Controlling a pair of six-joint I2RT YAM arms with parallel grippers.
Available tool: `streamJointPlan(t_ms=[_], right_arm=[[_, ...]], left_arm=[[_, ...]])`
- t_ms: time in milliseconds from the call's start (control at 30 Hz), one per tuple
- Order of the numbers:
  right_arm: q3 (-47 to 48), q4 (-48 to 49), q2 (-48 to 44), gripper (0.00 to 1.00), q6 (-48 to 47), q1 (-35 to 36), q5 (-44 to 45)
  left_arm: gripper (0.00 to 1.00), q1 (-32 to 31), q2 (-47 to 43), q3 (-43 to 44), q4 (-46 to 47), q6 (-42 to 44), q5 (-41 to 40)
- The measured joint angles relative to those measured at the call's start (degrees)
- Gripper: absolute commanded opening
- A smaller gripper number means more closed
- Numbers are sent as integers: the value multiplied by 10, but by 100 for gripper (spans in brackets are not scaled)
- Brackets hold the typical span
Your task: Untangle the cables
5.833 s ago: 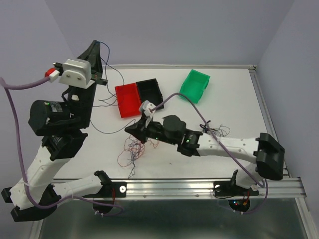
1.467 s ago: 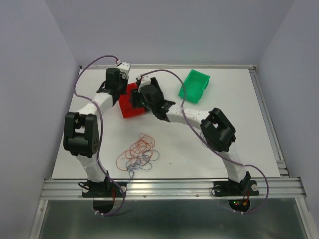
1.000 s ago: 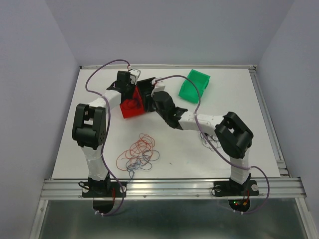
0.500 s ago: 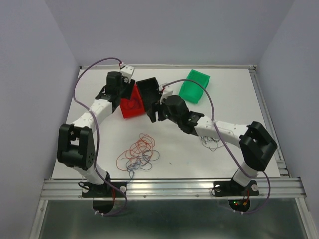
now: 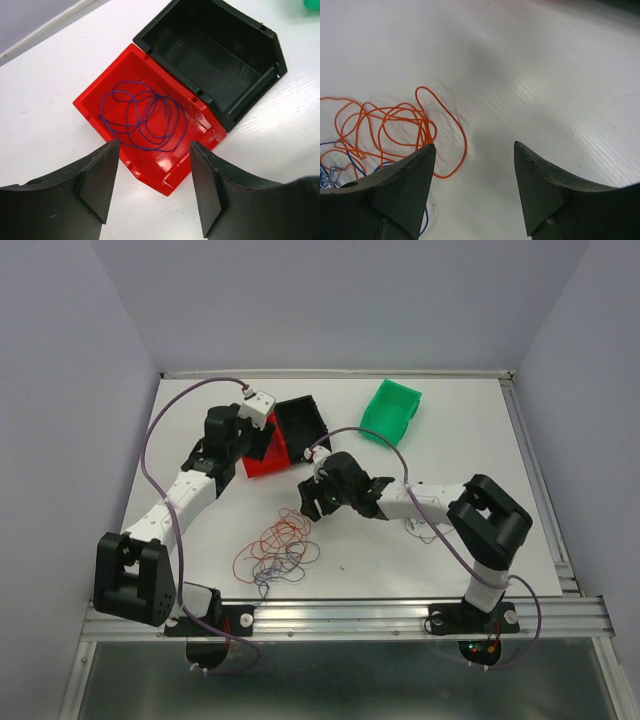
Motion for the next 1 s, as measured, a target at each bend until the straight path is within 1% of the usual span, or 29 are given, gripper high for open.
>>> streamJointPlan(t_ms=[133, 200, 267, 333, 433, 500, 667, 733, 833, 1000], right_arm=[[2, -7, 36, 68, -7, 5, -35], [4, -9, 42, 62, -10, 9, -47], [9, -10, 47, 61, -14, 15, -59], [13, -10, 47, 61, -16, 18, -66], [15, -9, 47, 66, -17, 19, -68], [15, -10, 46, 66, -16, 19, -60], [13, -14, 8, 66, -5, 19, -20], [4, -11, -26, 66, 3, 19, 0], [-8, -9, -64, 66, 7, 20, 9], [-9, -6, -65, 66, 5, 33, 5]], left_arm=[[69, -4, -26, -28, 5, 8, 14], [69, -4, -29, -31, 9, 10, 17], [68, -4, -29, -31, 13, 12, 19], [68, -4, -29, -31, 16, 12, 20], [68, -4, -29, -31, 16, 13, 20], [68, -4, -29, -31, 16, 14, 20], [68, -4, -29, -31, 18, 15, 19], [68, -4, -29, -31, 19, 16, 19], [68, -4, -29, -31, 19, 16, 17], [68, -4, -28, -31, 20, 17, 15]])
